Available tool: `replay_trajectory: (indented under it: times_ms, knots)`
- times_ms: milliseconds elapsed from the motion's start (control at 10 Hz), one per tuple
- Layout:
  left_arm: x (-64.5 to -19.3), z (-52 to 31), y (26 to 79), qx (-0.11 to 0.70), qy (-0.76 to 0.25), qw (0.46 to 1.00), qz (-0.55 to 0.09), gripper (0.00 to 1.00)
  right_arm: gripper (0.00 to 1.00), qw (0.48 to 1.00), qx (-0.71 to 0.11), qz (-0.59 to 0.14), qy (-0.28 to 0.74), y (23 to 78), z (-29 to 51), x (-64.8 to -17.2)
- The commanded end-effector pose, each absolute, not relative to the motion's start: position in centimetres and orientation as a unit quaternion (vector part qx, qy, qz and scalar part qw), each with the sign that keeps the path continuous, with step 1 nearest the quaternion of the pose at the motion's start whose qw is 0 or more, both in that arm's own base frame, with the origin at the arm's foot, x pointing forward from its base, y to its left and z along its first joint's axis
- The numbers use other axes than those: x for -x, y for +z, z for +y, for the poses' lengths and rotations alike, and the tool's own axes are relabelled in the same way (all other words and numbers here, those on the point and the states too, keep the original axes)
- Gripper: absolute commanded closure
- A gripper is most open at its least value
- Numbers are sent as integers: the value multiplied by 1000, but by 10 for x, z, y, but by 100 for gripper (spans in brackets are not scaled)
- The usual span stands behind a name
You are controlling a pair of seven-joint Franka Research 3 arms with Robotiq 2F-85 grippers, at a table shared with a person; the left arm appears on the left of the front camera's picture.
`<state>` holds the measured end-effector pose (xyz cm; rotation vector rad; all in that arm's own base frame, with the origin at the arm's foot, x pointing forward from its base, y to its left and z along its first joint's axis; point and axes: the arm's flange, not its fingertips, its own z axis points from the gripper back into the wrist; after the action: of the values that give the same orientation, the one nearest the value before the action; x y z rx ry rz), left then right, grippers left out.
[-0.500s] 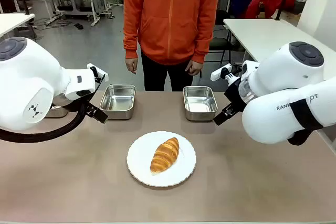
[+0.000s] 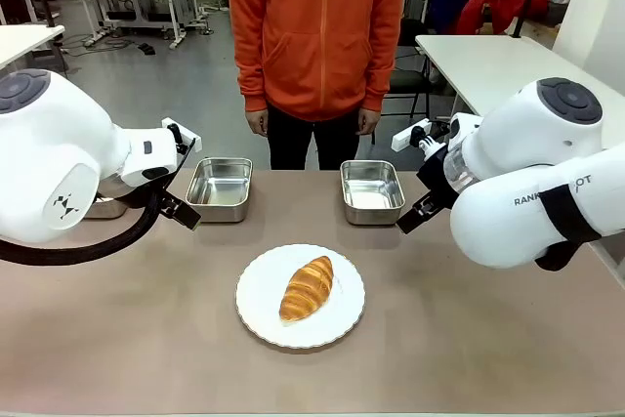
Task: Place the bread in the container.
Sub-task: Place the Butter Roll into the Airtight Container indicated by the human.
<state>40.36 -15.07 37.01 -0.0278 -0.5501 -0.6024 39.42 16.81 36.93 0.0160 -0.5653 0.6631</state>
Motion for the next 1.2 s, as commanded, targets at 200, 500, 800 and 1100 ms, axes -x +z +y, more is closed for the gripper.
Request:
replay_trajectory:
  times_ms: [200, 500, 800, 1100]
  knots:
    - [-404, -151, 370, 13, -293, 918, -268, 0, 0, 907, -8, -275, 320, 370, 168, -394]
    - [-404, -151, 370, 14, -293, 918, -267, 0, 0, 907, -8, -274, 321, 369, 168, -394]
    - [-409, -118, 426, 79, -292, 916, -266, 0, 0, 892, -19, -287, 347, 429, 162, -398]
    - [-416, -51, 502, 139, -319, 900, -261, 0, 0, 888, -55, -294, 349, 498, 115, -400]
